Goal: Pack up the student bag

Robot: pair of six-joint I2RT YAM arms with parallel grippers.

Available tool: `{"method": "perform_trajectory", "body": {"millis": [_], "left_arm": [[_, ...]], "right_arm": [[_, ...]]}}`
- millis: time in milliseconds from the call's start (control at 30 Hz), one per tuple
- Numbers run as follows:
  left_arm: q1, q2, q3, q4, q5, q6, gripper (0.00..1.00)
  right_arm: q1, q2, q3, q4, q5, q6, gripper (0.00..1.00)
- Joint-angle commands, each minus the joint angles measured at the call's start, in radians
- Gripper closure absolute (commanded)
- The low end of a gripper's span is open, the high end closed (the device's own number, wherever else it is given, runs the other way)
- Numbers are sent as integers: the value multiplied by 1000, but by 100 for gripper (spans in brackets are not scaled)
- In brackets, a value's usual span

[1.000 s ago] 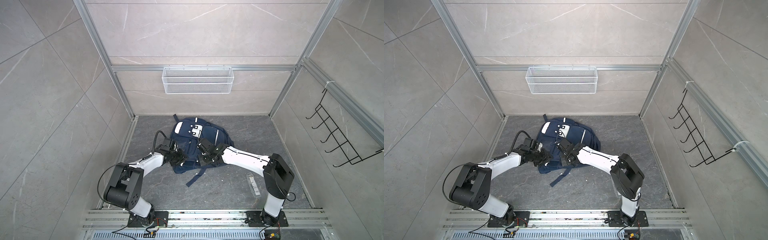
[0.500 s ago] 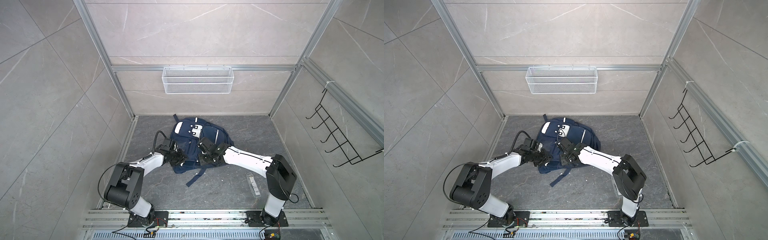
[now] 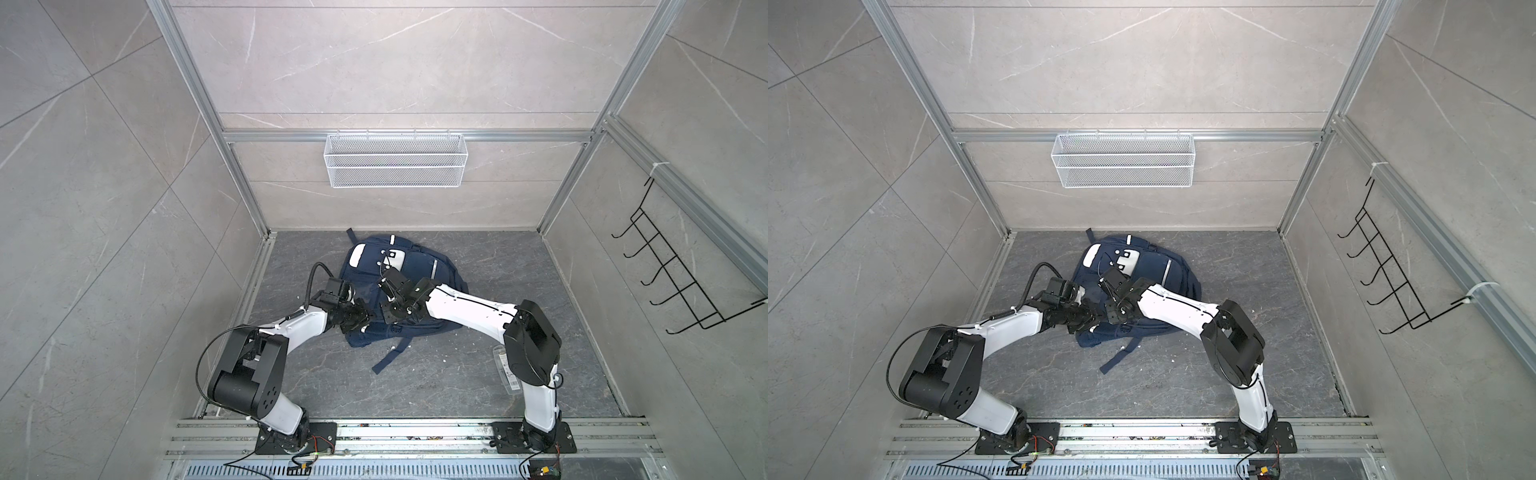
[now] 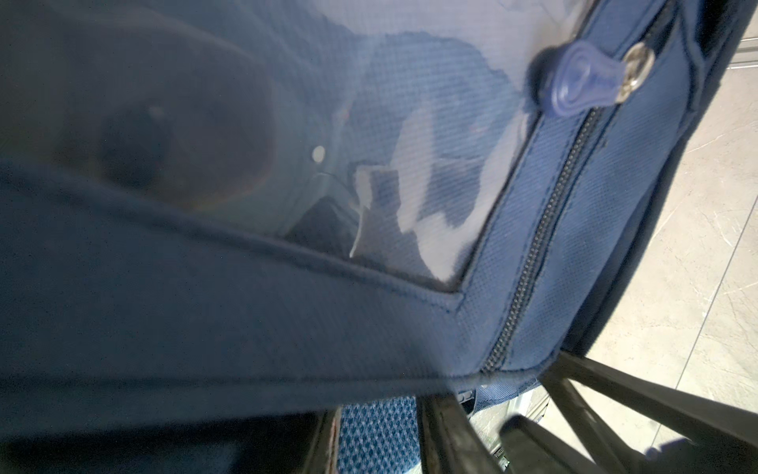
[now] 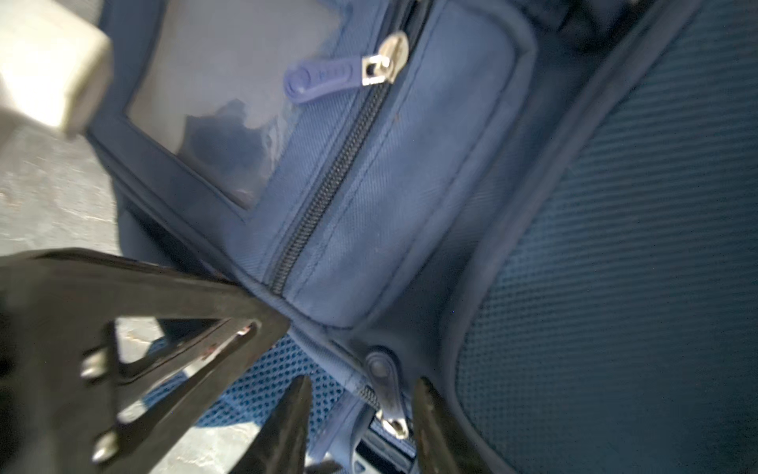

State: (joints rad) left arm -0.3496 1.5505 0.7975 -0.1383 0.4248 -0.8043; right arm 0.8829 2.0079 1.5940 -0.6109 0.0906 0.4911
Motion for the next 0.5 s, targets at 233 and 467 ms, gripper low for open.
{"method": "perform_trajectory", "body": {"millis": [233,467], "left_arm": [[14,-18,-23,-14,-20,-9,66],[14,-20,-31,-8,-17,-10,66]], "right_arm": [[34,47,55,-97,135,-45,68],[39,55,72,-96,144,-61,83]]}}
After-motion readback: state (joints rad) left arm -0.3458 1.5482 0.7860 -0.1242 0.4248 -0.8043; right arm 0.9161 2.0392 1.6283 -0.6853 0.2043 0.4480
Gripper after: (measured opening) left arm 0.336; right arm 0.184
